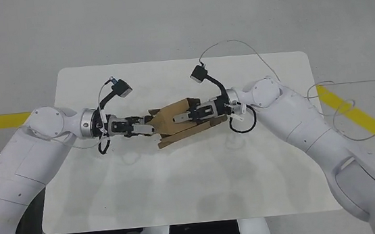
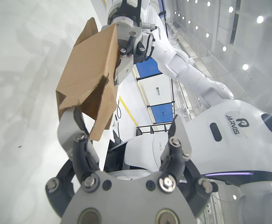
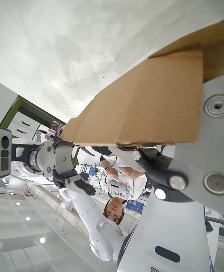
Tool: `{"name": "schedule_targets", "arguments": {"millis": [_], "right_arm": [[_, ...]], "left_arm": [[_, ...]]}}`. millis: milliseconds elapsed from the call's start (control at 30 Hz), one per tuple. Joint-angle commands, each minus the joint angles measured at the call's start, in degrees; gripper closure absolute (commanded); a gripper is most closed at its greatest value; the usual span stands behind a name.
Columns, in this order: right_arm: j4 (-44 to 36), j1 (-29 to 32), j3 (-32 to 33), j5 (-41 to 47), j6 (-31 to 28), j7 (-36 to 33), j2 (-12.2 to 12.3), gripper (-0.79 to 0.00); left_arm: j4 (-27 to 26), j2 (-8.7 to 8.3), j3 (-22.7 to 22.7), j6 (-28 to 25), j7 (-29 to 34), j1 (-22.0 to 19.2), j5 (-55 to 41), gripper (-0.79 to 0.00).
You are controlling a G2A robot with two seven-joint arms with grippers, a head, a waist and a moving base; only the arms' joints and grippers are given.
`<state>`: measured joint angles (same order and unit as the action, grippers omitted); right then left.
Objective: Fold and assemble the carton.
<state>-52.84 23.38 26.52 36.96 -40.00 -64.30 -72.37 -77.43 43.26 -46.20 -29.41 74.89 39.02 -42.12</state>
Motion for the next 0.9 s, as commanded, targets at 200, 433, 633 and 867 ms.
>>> {"name": "schedule_targets", "arguments": {"millis": [200,433,633,867], "right_arm": [[0.57,1.83,1.3,-1.25,-3.11,3.12,0.4,0.0],[1.1,2.97,2.43,-3.07,-4.84,4.86,0.26,0.0],[0.14,4.28,3.11,-4.44,-5.6,6.66,-0.46,0.0],[0.01,5.07,3.35,-7.77,-5.19,9.65,-1.63,0.0]], "left_arm": [[0.58,0.34,-1.37,1.87,1.87,0.72,-4.87,-0.785],[1.23,1.03,-3.25,4.3,4.29,1.2,-10.1,-0.785],[1.65,1.84,-5.01,4.96,4.96,1.88,-12.24,-0.785],[0.69,2.75,-6.9,5.77,5.77,2.92,-12.77,-0.785]]}}
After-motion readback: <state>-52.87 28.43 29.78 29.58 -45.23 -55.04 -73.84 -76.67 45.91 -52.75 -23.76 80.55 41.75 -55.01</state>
